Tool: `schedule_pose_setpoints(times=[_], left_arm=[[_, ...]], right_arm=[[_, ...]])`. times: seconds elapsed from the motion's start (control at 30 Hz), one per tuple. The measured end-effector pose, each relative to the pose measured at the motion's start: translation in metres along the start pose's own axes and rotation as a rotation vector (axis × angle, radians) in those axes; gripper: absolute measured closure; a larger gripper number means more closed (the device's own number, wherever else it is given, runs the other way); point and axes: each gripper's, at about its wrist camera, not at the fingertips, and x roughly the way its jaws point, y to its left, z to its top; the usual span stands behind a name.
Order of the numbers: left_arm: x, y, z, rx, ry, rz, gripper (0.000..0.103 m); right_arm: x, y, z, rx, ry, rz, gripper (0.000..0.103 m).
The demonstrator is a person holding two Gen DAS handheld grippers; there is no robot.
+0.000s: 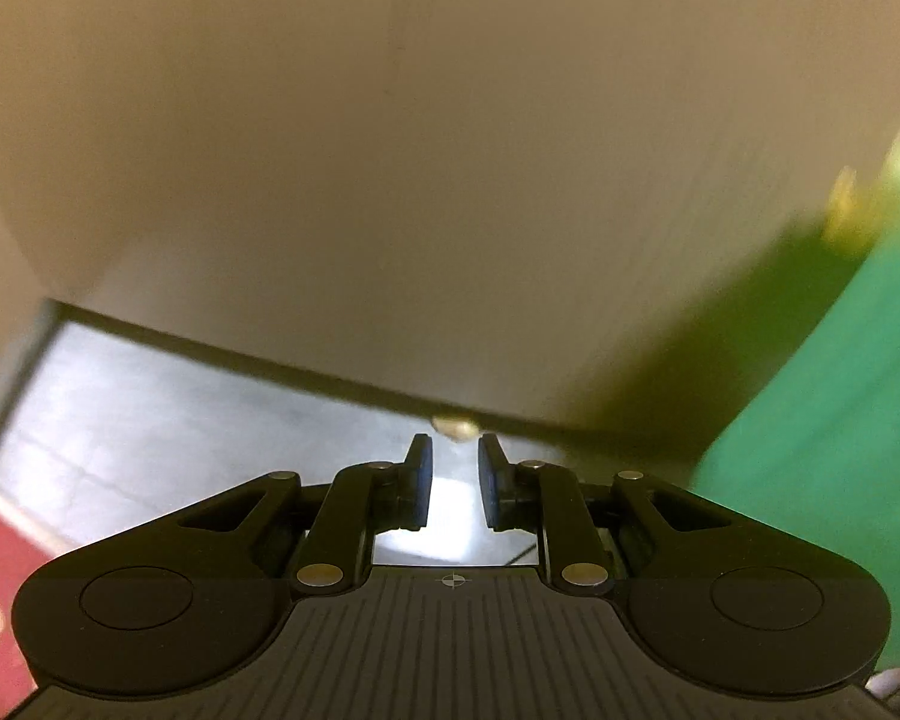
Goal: Collect trash
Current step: 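Open the right gripper to drop the plastic bag into the bin, then lower the ginger root in the left gripper into the green bin and release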
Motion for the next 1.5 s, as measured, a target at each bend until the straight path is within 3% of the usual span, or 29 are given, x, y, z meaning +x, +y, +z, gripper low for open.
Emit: schedule_pose_setpoints(times=[0.13, 0.23, 0.27, 0.33, 0.37, 0.4, 0.5, 0.6, 0.67, 0.83, 0.97, 1.1, 1.23, 1.3, 1.4, 1.5], left_arm=[[0.106, 0.006, -0.038, 0.045, -0.037, -0.079, 0.083], [0.167, 0.014, -0.055, 0.149, -0.125, -0.109, 0.083], [0.185, 0.017, -0.059, 0.165, -0.156, -0.107, 0.083], [0.221, 0.022, -0.063, 0.161, -0.202, -0.137, 0.082], [0.235, 0.024, -0.064, 0.160, -0.212, -0.156, 0.082], [0.249, 0.028, -0.065, 0.165, -0.219, -0.172, 0.082], [0.278, 0.028, -0.064, 0.169, -0.239, -0.205, 0.082], [0.306, 0.029, -0.065, 0.180, -0.187, -0.201, 0.082], [0.315, 0.030, -0.062, 0.187, -0.172, -0.204, 0.082], [0.329, 0.021, -0.052, 0.265, -0.236, -0.256, 0.082], [0.352, 0.010, -0.042, 0.363, -0.142, -0.236, 0.080], [0.346, 0.031, -0.048, 0.298, -0.045, -0.327, 0.079], [0.319, 0.038, -0.073, 0.437, -0.163, -0.307, 0.079], [0.319, 0.042, -0.073, 0.383, -0.182, -0.291, 0.078], [0.332, 0.046, -0.068, 0.248, -0.145, -0.277, 0.078], [0.332, 0.046, -0.070, 0.191, -0.162, -0.243, 0.078]], right_arm=[[0.056, -0.009, -0.026, -0.047, -0.058, 0.008, 0.048], [0.097, -0.028, -0.038, -0.006, -0.037, 0.154, 0.048], [0.114, -0.037, -0.043, 0.034, -0.025, 0.222, 0.048], [0.139, -0.052, -0.054, 0.110, -0.040, 0.274, 0.048], [0.149, -0.054, -0.058, 0.146, -0.051, 0.251, 0.048], [0.155, -0.056, -0.062, 0.171, -0.063, 0.248, 0.057], [0.162, -0.054, -0.070, 0.180, -0.133, 0.269, 0.057], [0.153, -0.059, -0.072, 0.174, -0.200, 0.261, 0.052], [0.154, -0.058, -0.072, 0.165, -0.195, 0.235, 0.052], [0.155, -0.051, -0.070, 0.138, -0.177, 0.206, 0.052], [0.154, -0.051, -0.069, 0.129, -0.177, 0.196, 0.051], [0.158, -0.053, -0.070, 0.152, -0.166, 0.198, 0.051], [0.155, -0.059, -0.074, 0.163, -0.164, 0.207, 0.051], [0.154, -0.063, -0.076, 0.170, -0.166, 0.213, 0.051], [0.156, -0.061, -0.076, 0.162, -0.162, 0.202, 0.051], [0.159, -0.058, -0.075, 0.145, -0.156, 0.185, 0.051]])
